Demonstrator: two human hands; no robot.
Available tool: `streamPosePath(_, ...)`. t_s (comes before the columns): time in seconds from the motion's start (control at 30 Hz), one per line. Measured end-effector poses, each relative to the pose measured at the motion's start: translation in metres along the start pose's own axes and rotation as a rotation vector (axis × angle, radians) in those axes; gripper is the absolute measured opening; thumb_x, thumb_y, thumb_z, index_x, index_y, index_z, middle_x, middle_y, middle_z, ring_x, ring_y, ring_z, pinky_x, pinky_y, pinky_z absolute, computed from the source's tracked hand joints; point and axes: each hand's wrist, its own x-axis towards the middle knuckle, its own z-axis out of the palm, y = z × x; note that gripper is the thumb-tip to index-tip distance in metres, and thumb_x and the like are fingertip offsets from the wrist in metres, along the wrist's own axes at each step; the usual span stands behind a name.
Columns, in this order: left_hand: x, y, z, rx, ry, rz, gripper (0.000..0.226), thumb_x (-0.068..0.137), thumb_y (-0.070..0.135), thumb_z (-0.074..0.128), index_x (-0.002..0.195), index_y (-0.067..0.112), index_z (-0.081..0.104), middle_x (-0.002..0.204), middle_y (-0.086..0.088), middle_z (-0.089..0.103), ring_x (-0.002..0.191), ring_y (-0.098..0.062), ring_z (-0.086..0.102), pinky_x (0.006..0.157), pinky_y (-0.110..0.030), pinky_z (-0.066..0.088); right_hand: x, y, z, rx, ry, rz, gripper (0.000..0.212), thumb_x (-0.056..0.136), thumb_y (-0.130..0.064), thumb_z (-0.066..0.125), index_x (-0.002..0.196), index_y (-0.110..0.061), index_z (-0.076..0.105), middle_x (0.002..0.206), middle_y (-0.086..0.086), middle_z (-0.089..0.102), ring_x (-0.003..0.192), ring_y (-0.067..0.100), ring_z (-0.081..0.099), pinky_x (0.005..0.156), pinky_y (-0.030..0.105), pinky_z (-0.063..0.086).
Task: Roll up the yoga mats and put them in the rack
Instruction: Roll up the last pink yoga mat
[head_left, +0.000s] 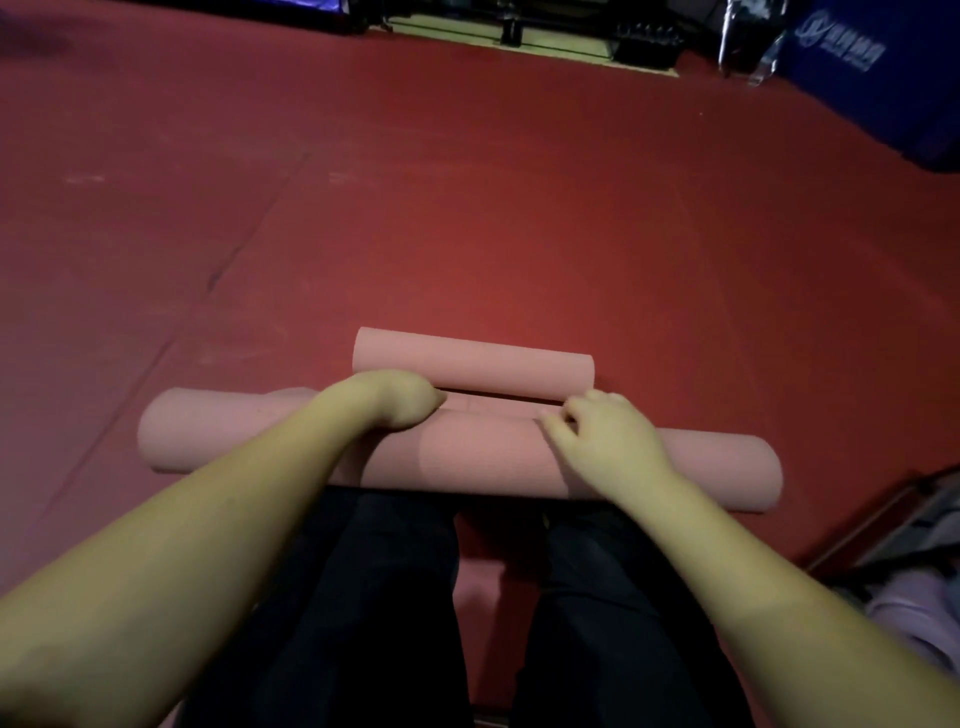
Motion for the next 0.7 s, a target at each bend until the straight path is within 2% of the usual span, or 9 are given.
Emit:
streamPosePath(0.07,0.006,0.001,-0.003,-0.037,-0.059,-0.016,0.051,0.107,0.037,0.032,0.146,0.006,0.046,0.156,-0.014,0.037,0.142,-0.029,0.037,0.113,-0.035,0.027,-0.015,-0.004,0.01,-0.05,0.036,-0.005,0.062,0.094,-0.062,0.03,0.105,-0.014,0.067,0.106,0.008,0.065,0.104,0.03,0.055,0.091,0.038,0.042)
streamPosePath(0.17,0.013,0.005,-0.002,-0.06,-0.037,-0.044,0.053,0.106,0.041,0.034,0.145,0.008,0.046,0.154,-0.015,0.039,0.14,-0.031,0.038,0.111,-0.037,0.03,-0.022,-0.006,0.024,-0.112,0.1,0.008,0.07,0.089,-0.067,0.021,0.098,-0.014,0.066,0.098,0.006,0.067,0.097,0.03,0.058,0.09,0.041,0.043)
streamPosePath(0.23,0.013,0.002,0.004,0.051,0.15,-0.031,0.053,0.104,0.045,0.033,0.139,0.009,0.053,0.145,-0.017,0.048,0.13,-0.035,0.045,0.106,-0.04,0.034,-0.016,-0.003,0.027,-0.117,0.119,0.045,0.066,0.089,-0.064,0.025,0.093,-0.014,0.068,0.091,0.005,0.068,0.091,0.03,0.061,0.084,0.04,0.044)
streamPosePath(0.33,0.013,-0.006,0.017,0.218,0.506,0.061,0.048,0.103,0.036,0.03,0.11,0.011,0.07,0.117,-0.016,0.065,0.106,-0.035,0.058,0.09,-0.04,0.043,-0.005,-0.003,0.027,-0.149,0.113,0.073,0.06,0.087,-0.062,0.028,0.083,-0.016,0.068,0.081,0.004,0.067,0.082,0.03,0.062,0.074,0.038,0.044)
streamPosePath(0.43,0.002,-0.007,0.036,0.116,0.711,0.084,0.051,0.097,0.038,0.033,0.078,0.009,0.071,0.084,-0.015,0.07,0.08,-0.037,0.063,0.068,-0.039,0.044,0.004,-0.005,0.022,-0.174,0.076,0.075,0.059,0.091,-0.061,0.027,0.087,-0.018,0.067,0.09,0.004,0.069,0.088,0.029,0.062,0.075,0.037,0.042)
streamPosePath(0.47,-0.003,-0.009,0.046,0.097,0.755,0.092,0.052,0.094,0.042,0.034,0.072,0.01,0.068,0.077,-0.013,0.067,0.076,-0.036,0.063,0.065,-0.038,0.043,0.009,-0.004,0.02,-0.158,0.067,0.089,0.059,0.093,-0.061,0.028,0.09,-0.018,0.068,0.094,0.005,0.07,0.091,0.03,0.062,0.075,0.036,0.043)
streamPosePath(0.53,-0.01,-0.014,0.068,0.116,0.783,0.119,0.051,0.091,0.05,0.035,0.075,0.014,0.066,0.077,-0.008,0.065,0.077,-0.033,0.061,0.072,-0.04,0.043,0.02,-0.002,0.018,-0.106,0.014,0.124,0.059,0.095,-0.061,0.029,0.094,-0.019,0.07,0.101,0.005,0.07,0.096,0.031,0.063,0.075,0.035,0.044)
streamPosePath(0.6,-0.011,-0.019,0.082,0.157,0.741,0.125,0.054,0.093,0.056,0.034,0.088,0.014,0.067,0.085,-0.006,0.066,0.085,-0.031,0.061,0.083,-0.042,0.042,0.028,-0.002,0.015,-0.09,-0.054,0.143,0.062,0.094,-0.063,0.026,0.099,-0.02,0.071,0.106,0.006,0.071,0.1,0.03,0.064,0.077,0.035,0.046)
streamPosePath(0.7,-0.011,-0.018,0.073,0.141,0.74,0.1,0.058,0.095,0.055,0.026,0.082,0.016,0.067,0.084,-0.006,0.066,0.086,-0.031,0.063,0.08,-0.043,0.04,0.032,-0.006,0.006,-0.09,-0.136,0.142,0.067,0.096,-0.063,0.024,0.109,-0.018,0.071,0.115,0.01,0.068,0.107,0.031,0.062,0.084,0.036,0.048)
